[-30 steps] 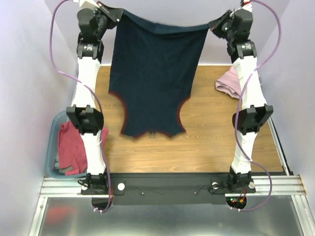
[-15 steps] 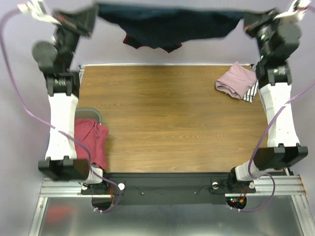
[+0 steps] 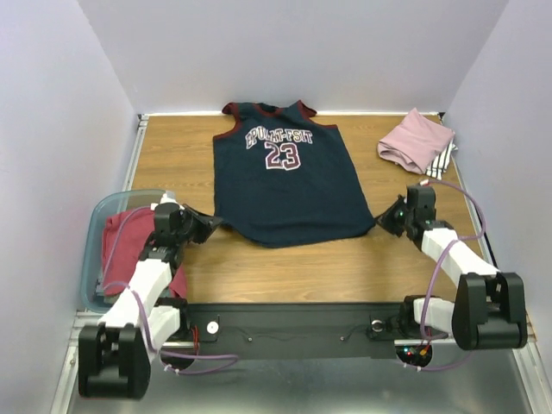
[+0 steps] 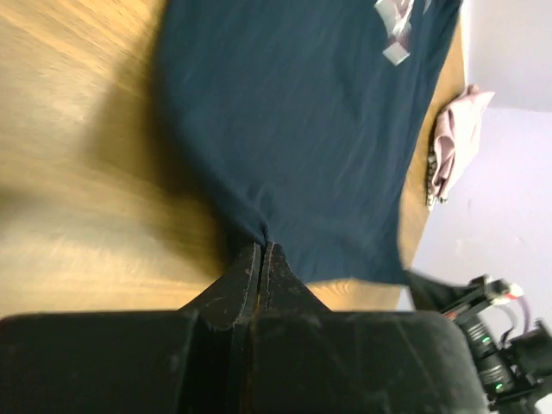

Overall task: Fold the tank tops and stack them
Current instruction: Flatten the tank top out

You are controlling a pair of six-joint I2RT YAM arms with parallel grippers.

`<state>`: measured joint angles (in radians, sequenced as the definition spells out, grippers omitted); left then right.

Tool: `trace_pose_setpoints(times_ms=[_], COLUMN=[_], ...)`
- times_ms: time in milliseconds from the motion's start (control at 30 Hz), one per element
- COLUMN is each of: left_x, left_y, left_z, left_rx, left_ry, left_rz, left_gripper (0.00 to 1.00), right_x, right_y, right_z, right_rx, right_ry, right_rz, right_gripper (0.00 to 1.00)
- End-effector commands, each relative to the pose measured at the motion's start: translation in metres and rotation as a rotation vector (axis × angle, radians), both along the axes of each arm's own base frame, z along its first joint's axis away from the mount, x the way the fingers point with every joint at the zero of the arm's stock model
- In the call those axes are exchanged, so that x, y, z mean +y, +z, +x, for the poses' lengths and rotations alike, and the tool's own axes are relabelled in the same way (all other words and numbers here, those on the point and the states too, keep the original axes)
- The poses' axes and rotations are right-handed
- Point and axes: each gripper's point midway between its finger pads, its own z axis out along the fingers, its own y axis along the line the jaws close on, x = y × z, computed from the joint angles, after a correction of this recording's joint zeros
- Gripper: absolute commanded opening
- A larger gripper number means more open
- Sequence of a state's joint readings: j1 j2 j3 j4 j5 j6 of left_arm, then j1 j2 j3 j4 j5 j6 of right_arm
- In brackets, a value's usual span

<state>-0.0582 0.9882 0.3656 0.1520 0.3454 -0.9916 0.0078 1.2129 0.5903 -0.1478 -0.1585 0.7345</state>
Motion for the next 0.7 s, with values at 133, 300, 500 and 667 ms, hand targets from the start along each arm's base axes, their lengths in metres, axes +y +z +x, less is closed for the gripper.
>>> trace_pose_setpoints(times_ms=[133,300,500,667], left_x=[0.021,0.022,0.001,-0.020], left_y=[0.002,0.006,0.014,0.005], left_z=[-0.031,-0.045,-0.060,-0.076], left_rx=[0.005,0.021,-0.002,0.033], left_ry=[0.043,0.018,-0.061,-0.130], left_rz=[0.132,0.163,0.127,0.095], left_gripper=[0.00,0.00,0.00,0.00], right_x=[-0.022,-0.060,-0.084,-0.097], right_y=[-0.010,-0.001,0.013,0.003], right_z=[-0.030,-0.046,-0.039,-0.044], right_rx=[0.029,0.079,0.084,0.126], right_ry=[-0.064,-0.159,-0.254,-0.293], right_rz=[-0.045,-0.120,-0.105,-0.129], right_gripper=[0.01,0.00,0.00,0.00])
